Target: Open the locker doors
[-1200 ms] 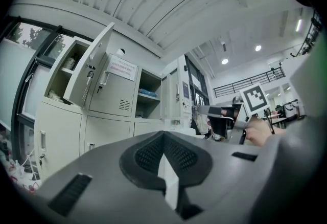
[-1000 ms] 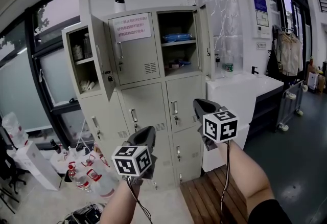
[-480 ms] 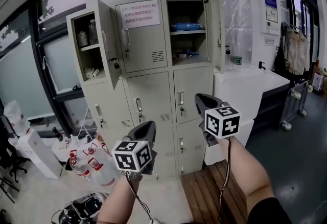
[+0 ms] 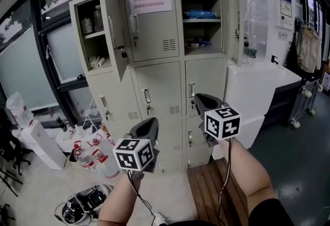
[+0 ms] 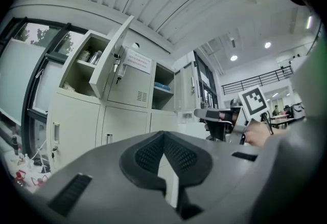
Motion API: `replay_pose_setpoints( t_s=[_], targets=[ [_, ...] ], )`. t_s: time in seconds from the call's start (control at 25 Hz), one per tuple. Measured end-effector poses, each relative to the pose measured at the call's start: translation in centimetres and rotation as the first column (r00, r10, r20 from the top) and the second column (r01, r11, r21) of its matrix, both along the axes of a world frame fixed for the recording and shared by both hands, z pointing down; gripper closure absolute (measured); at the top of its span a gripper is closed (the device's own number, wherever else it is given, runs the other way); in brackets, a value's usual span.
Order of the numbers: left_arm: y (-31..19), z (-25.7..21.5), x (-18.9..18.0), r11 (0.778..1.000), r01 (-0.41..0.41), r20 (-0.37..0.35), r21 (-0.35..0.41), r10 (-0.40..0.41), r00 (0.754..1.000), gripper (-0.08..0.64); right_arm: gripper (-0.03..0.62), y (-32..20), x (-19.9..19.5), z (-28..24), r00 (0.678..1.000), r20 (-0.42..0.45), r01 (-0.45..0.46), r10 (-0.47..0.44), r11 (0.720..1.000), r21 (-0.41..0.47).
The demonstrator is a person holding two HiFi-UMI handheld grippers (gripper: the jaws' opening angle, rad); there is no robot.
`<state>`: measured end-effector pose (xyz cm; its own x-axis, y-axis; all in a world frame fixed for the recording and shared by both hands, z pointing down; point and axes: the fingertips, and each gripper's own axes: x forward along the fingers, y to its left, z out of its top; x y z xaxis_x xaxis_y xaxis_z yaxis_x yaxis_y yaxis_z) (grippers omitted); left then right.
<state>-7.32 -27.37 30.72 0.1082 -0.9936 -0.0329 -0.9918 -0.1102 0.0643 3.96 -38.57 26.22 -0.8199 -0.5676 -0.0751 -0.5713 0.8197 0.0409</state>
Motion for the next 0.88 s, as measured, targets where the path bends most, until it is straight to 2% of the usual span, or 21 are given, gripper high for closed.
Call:
replay_pose_setpoints(
  t_s=[0.44,0.68,0.88],
  targets=[
    [-2.5,3.5,-6.3,0.998,0.042,0.005,-0.038,-0.042,0.999,0.561,0.592,-2.4,-8.3,5.6,0.997,-0.043,0.06,-0.062,0.997,-0.053],
    [-4.1,5.4,-9.5,0.999,0.036,0.002,-0.032,-0.036,0.999,0.561,0.592,-3.8,-13.1,8.5,0.995,-0.043,0.085,-0.09,0.992,-0.093],
    [-5.6,7.0,-12.3,1.0,0.027,0.028,-0.01,-0.026,0.999,0.561,0.591,-5.4,-17.0,11.0,0.995,-0.03,0.088,-0.092,0.988,-0.127]
  ],
)
